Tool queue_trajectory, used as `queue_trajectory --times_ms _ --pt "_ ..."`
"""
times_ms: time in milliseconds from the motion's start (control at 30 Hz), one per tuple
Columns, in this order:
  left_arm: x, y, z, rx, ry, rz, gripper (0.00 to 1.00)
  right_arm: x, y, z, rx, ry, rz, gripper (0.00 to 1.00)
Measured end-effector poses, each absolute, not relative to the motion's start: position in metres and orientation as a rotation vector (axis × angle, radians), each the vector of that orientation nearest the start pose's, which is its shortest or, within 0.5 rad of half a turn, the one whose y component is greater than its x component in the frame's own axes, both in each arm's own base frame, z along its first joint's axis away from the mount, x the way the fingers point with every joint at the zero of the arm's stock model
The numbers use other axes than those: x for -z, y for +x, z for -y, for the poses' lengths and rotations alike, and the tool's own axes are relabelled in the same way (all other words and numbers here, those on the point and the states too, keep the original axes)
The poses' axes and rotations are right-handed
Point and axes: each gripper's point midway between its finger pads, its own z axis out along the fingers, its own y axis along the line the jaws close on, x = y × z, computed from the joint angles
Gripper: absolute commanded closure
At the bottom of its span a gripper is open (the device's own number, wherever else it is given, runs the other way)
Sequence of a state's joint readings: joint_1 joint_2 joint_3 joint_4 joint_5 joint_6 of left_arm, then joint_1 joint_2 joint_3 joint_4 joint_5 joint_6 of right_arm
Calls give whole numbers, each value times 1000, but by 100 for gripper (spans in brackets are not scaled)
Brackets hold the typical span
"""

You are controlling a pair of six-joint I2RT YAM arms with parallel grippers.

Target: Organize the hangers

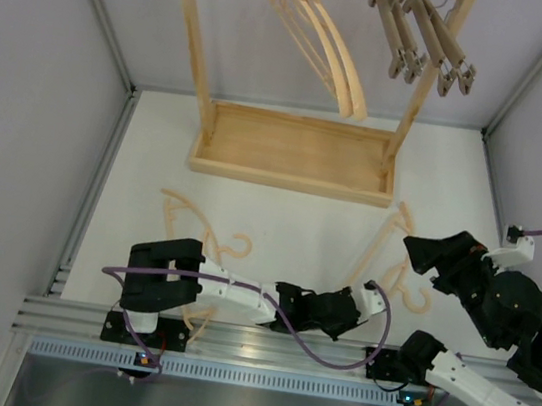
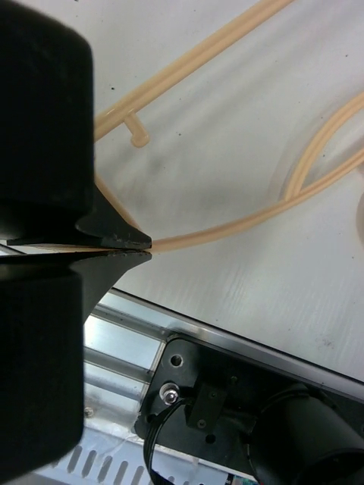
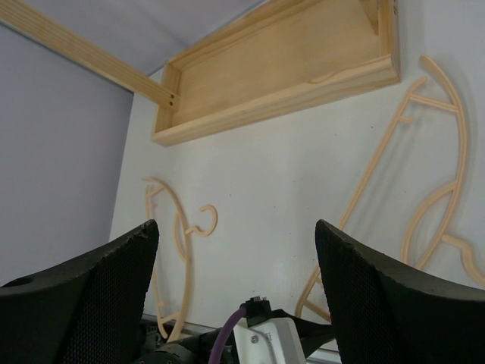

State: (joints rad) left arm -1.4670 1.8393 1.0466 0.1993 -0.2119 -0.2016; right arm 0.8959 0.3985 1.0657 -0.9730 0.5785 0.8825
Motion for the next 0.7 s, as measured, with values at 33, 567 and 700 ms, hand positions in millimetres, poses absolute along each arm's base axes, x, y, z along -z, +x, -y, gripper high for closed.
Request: queue_trajectory --times_ms 33,567,700 --pt "-64 77 480 732 1222 -1885 100 -318 149 -75 -702 389 -1844 19" --pt "-39 71 423 671 1226 -1987 100 -316 149 -76 -698 388 -1849 19" --pt "-44 68 405 672 1191 -2001 100 -307 151 -78 -684 382 -1867 19"
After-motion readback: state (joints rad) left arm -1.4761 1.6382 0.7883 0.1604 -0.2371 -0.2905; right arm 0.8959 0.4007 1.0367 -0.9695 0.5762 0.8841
